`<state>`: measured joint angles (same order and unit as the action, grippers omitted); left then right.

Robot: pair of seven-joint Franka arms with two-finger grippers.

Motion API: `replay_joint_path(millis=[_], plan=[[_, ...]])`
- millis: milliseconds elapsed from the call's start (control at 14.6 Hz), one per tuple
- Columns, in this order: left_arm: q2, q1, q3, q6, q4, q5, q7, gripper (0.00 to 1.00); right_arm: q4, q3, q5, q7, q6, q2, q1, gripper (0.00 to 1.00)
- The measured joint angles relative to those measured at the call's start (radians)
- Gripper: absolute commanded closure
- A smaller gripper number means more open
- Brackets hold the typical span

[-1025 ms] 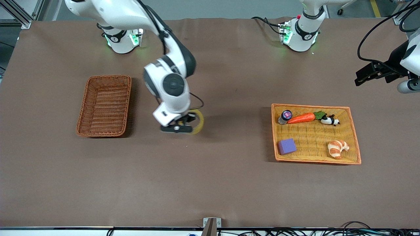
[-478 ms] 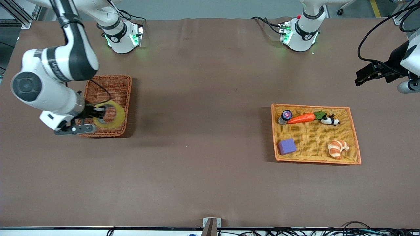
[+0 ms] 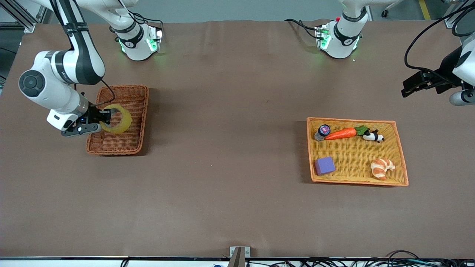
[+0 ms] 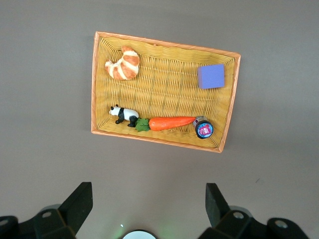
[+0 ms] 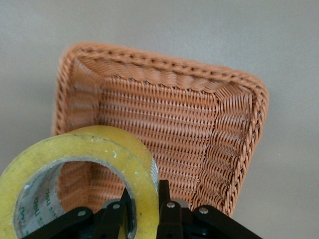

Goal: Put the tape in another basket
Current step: 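Lower the tape into the basket and open the right gripper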

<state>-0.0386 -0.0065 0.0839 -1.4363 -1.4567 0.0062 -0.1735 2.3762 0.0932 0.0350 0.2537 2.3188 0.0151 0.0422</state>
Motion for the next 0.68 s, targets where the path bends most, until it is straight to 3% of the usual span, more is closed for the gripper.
replay_joint_path(millis=[273,683], plan=[[0.0,0.0,0.0,0.0,0.0,0.0,0.0,0.0,0.145,-0.001,0.004,0.085,0.2,-0.001,-0.071,0.98],[0.0,0.0,0.0,0.0,0.0,0.0,0.0,0.0,0.232,-0.006,0.004,0.114,0.404,0.046,-0.106,0.92]])
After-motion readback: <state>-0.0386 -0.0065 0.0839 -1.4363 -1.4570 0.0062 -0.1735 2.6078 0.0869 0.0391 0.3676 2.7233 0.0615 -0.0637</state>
